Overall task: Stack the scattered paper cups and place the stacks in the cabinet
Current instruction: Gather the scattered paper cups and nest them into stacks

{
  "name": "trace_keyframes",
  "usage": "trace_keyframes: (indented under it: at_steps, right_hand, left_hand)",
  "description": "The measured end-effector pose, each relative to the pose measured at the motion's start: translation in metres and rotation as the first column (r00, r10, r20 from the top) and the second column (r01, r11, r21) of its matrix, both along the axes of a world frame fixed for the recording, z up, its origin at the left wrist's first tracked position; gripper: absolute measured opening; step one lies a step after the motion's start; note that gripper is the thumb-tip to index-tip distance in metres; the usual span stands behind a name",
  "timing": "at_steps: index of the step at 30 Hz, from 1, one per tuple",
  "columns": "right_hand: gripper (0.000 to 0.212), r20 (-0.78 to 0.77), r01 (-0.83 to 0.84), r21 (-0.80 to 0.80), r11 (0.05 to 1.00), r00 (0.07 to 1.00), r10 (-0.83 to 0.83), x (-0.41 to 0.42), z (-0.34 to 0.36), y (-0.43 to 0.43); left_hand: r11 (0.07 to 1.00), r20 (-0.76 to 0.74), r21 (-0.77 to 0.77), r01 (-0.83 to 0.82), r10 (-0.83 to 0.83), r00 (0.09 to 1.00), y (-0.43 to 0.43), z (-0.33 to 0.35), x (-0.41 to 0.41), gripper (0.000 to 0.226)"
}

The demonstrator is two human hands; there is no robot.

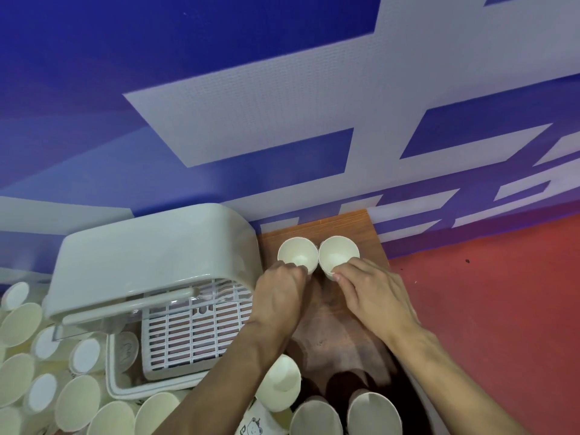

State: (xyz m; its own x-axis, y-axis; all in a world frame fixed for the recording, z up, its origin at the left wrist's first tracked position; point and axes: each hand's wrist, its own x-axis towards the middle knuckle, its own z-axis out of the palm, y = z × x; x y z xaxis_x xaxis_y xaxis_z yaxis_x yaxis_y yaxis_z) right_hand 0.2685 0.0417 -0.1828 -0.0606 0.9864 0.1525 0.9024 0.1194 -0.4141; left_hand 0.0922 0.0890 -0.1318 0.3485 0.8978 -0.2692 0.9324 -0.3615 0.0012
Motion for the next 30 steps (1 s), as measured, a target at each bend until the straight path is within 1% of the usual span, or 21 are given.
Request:
trace_keyframes:
  at_steps: [2, 4, 5, 6, 7, 8, 9, 10, 11, 13, 14, 16, 17, 18, 21, 23, 24, 26, 28, 30]
  right_hand:
    - [0.021, 0.017, -0.016, -0.019, 1.0, 1.0, 0.016, -0.001, 0.001, -0.011]
    - [0.022, 0.009, -0.021, -0.037, 0.999, 1.0, 0.022, -0.002, 0.002, -0.024]
    - [0.02, -0.001, -0.013, -0.036, 0.999, 1.0, 0.013, -0.002, 0.003, -0.027]
    - [0.018, -0.012, -0.001, -0.032, 0.999, 1.0, 0.0, -0.003, 0.005, -0.03]
    - [0.018, -0.032, 0.015, -0.022, 1.0, 0.999, -0.016, -0.003, 0.007, -0.032]
    - [0.024, -0.059, 0.034, -0.004, 0.999, 0.998, -0.034, -0.003, 0.011, -0.034]
    - [0.029, -0.089, 0.057, 0.027, 0.998, 0.995, -0.054, -0.002, 0.016, -0.037]
    - [0.03, -0.123, 0.081, 0.063, 0.995, 0.99, -0.072, -0.001, 0.022, -0.042]
    - [0.028, -0.157, 0.095, 0.094, 0.991, 0.984, -0.079, 0.001, 0.029, -0.05]
    - [0.023, -0.183, 0.074, 0.106, 0.992, 0.982, -0.054, 0.006, 0.039, -0.077]
    - [0.021, -0.175, 0.038, 0.094, 0.995, 0.984, -0.021, 0.009, 0.041, -0.093]
    - [0.016, -0.145, -0.06, 0.058, 0.997, 0.987, 0.068, 0.015, 0.044, -0.126]
    - [0.015, -0.122, -0.098, 0.034, 0.995, 0.987, 0.101, 0.017, 0.042, -0.141]
    - [0.016, -0.094, -0.115, 0.003, 0.993, 0.989, 0.115, 0.019, 0.04, -0.153]
    - [0.024, -0.039, -0.059, -0.123, 0.991, 0.998, 0.054, 0.019, 0.03, -0.176]
    - [0.025, -0.023, 0.008, -0.164, 0.986, 1.0, -0.012, 0.013, 0.024, -0.178]
    - [0.02, -0.016, 0.036, -0.175, 0.984, 0.999, -0.039, 0.009, 0.022, -0.175]
    - [0.013, -0.002, 0.095, -0.182, 0.979, 0.995, -0.097, 0.003, 0.023, -0.166]
    - [0.023, -0.01, 0.161, -0.215, 0.963, 0.986, -0.167, -0.002, 0.024, -0.157]
    - [0.024, -0.02, 0.212, -0.228, 0.95, 0.975, -0.222, -0.007, 0.023, -0.149]
  left_hand:
    - [0.999, -0.003, -0.009, 0.035, -0.035, 0.999, -0.007, 0.001, -0.001, 0.01]
    - [0.994, 0.015, 0.037, 0.1, -0.101, 0.995, -0.011, -0.009, -0.006, 0.023]
    - [0.995, 0.049, 0.04, 0.095, -0.097, 0.994, -0.014, -0.013, -0.008, 0.022]
    - [0.995, 0.125, 0.052, 0.081, -0.087, 0.988, -0.018, -0.016, -0.01, 0.019]
    - [0.996, 0.203, 0.059, 0.06, -0.071, 0.977, -0.021, -0.016, -0.013, 0.022]
    - [0.995, 0.264, 0.085, 0.051, -0.072, 0.962, -0.025, -0.012, -0.015, 0.03]
    - [0.994, 0.275, 0.102, 0.041, -0.068, 0.959, -0.03, -0.007, -0.018, 0.039]
    - [0.99, 0.274, 0.134, 0.047, -0.082, 0.958, -0.036, -0.002, -0.021, 0.045]
    - [0.99, 0.284, 0.124, 0.071, -0.104, 0.953, -0.044, 0.006, -0.024, 0.045]
    - [0.98, 0.295, 0.122, 0.16, -0.19, 0.936, -0.065, 0.017, -0.038, 0.033]
    - [0.97, 0.293, 0.138, 0.203, -0.235, 0.927, -0.077, 0.021, -0.046, 0.026]
    - [0.952, 0.256, 0.148, 0.269, -0.299, 0.919, -0.098, 0.025, -0.062, 0.019]
    - [0.957, 0.233, 0.125, 0.26, -0.283, 0.93, -0.108, 0.024, -0.068, 0.015]
    - [0.974, 0.219, 0.081, 0.209, -0.222, 0.95, -0.115, 0.024, -0.07, 0.013]
    - [0.999, 0.154, -0.039, -0.016, 0.021, 0.988, -0.13, 0.019, -0.066, 0.038]
    - [0.992, 0.094, -0.057, -0.111, 0.116, 0.989, -0.133, 0.011, -0.061, 0.048]
    - [0.987, 0.071, -0.071, -0.147, 0.152, 0.986, -0.132, 0.009, -0.058, 0.05]
    - [0.977, 0.028, -0.075, -0.199, 0.201, 0.979, -0.13, 0.005, -0.051, 0.053]
    - [0.974, 0.025, -0.047, -0.221, 0.222, 0.975, -0.128, 0.003, -0.044, 0.048]
    - [0.98, 0.042, -0.018, -0.199, 0.2, 0.979, -0.127, 0.003, -0.039, 0.041]
